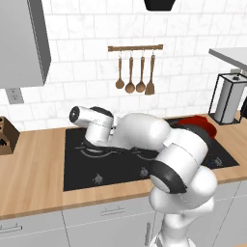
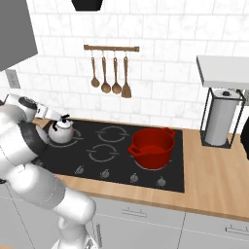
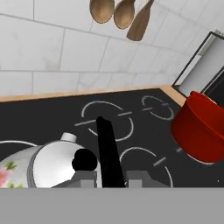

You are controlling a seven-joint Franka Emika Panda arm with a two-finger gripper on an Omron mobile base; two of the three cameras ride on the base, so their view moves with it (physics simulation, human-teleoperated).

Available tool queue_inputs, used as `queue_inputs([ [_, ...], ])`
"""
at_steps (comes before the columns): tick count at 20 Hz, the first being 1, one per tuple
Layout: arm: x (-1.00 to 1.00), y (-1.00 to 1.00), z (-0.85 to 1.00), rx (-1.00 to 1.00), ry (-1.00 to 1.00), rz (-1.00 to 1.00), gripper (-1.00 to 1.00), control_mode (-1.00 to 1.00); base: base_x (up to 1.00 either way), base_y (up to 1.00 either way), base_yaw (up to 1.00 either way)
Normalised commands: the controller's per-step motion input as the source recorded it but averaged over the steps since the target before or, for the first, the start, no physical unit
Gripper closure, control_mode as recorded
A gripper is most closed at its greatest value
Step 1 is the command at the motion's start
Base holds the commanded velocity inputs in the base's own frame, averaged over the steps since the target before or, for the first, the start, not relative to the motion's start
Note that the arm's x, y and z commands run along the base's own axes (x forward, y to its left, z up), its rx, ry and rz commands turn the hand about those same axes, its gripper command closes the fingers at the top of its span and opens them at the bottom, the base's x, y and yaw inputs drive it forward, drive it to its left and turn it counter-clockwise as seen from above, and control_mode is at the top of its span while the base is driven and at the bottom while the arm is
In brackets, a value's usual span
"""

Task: Pick the kettle from the counter and place it on a stove burner. Then turn the burner on.

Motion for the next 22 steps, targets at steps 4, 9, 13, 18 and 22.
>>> queue_inputs([
  [4, 0.30, 0.24, -0.17, -0.09, 0.00, 0.00, 1.00, -1.00, 0.00, 0.00, 0.00],
  [9, 0.27, 0.19, -0.20, -0.08, 0.00, 0.00, 1.00, -1.00, 0.00, 0.00, 0.00],
  [13, 0.10, 0.22, -0.21, -0.08, 0.00, 0.00, 1.00, -1.00, 0.00, 0.00, 0.00],
  [18, 0.12, 0.23, -0.13, -0.07, 0.00, 0.00, 1.00, -1.00, 0.00, 0.00, 0.00],
  [22, 0.21, 0.21, -0.07, -0.06, 0.00, 0.00, 1.00, -1.00, 0.00, 0.00, 0.00],
])
